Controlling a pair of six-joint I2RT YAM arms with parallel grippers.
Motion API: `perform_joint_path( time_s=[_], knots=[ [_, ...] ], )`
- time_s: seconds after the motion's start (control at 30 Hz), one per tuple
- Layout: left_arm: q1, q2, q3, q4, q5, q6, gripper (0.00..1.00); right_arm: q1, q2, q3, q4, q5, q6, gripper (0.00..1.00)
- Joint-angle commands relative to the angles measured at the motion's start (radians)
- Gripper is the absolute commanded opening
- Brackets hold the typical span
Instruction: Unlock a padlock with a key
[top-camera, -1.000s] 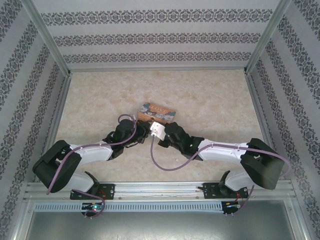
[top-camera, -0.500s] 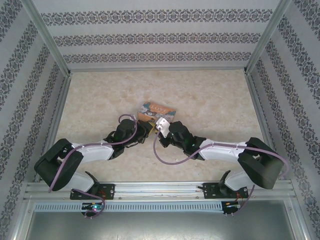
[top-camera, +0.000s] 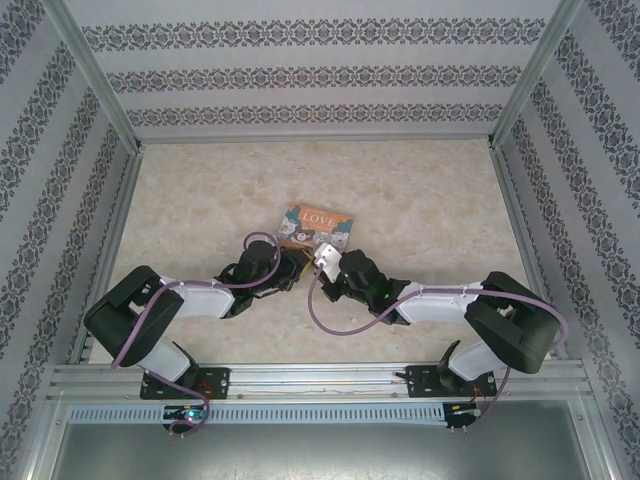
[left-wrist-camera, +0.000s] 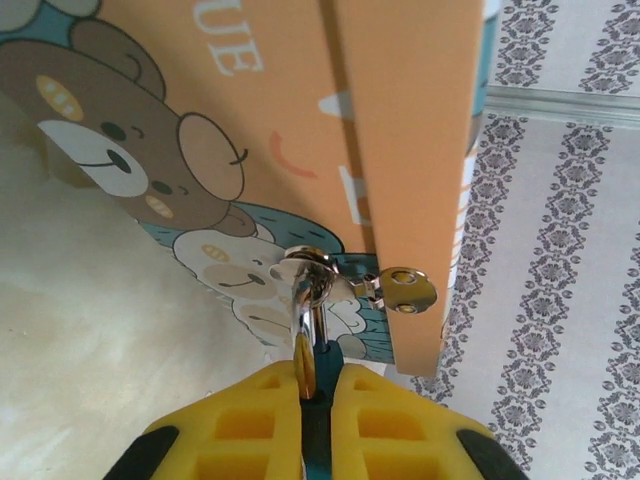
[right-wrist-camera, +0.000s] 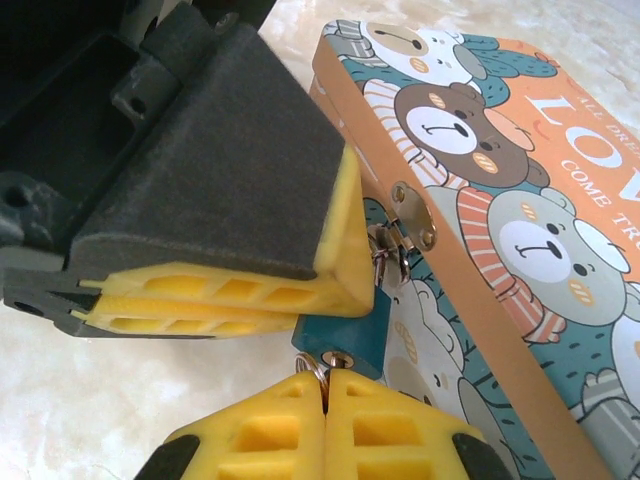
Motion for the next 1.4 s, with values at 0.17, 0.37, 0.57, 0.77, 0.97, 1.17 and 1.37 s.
perform_joint_path(
  time_s=[0.17,0.37,0.57,0.77,0.97,1.17,1.37],
  knots=[
    [-0.011,-0.05,-0.019,0.0,-0.02,0.036,0.27,-0.022,-0.042,-0.082,0.027,0.044,0.081,0.0],
    [-0.01,-0.2,0.006,-0.203,-0.081,0.136,0.37,-0.05,-0.131,-0.144,0.004,0.01,0.187,0.0],
    [-0.01,-0.414,0.102,-0.563,-0.22,0.354,0.46,-0.117,-0.223,-0.2,-0.042,-0.085,0.362,0.0],
    [-0.009,-0.551,0.167,-0.757,-0.345,0.508,0.54,-0.177,-0.294,-0.229,-0.073,-0.171,0.53,0.0],
    [-0.008,-0.597,0.171,-0.797,-0.395,0.55,0.58,-0.261,-0.325,-0.264,-0.088,-0.27,0.721,0.0],
    [-0.008,-0.597,0.174,-0.797,-0.398,0.557,0.59,-0.303,-0.284,-0.293,-0.069,-0.355,0.813,0.0],
    [-0.008,-0.596,0.177,-0.799,-0.398,0.559,0.59,-0.319,-0.254,-0.326,-0.025,-0.327,0.863,0.0]
  ],
)
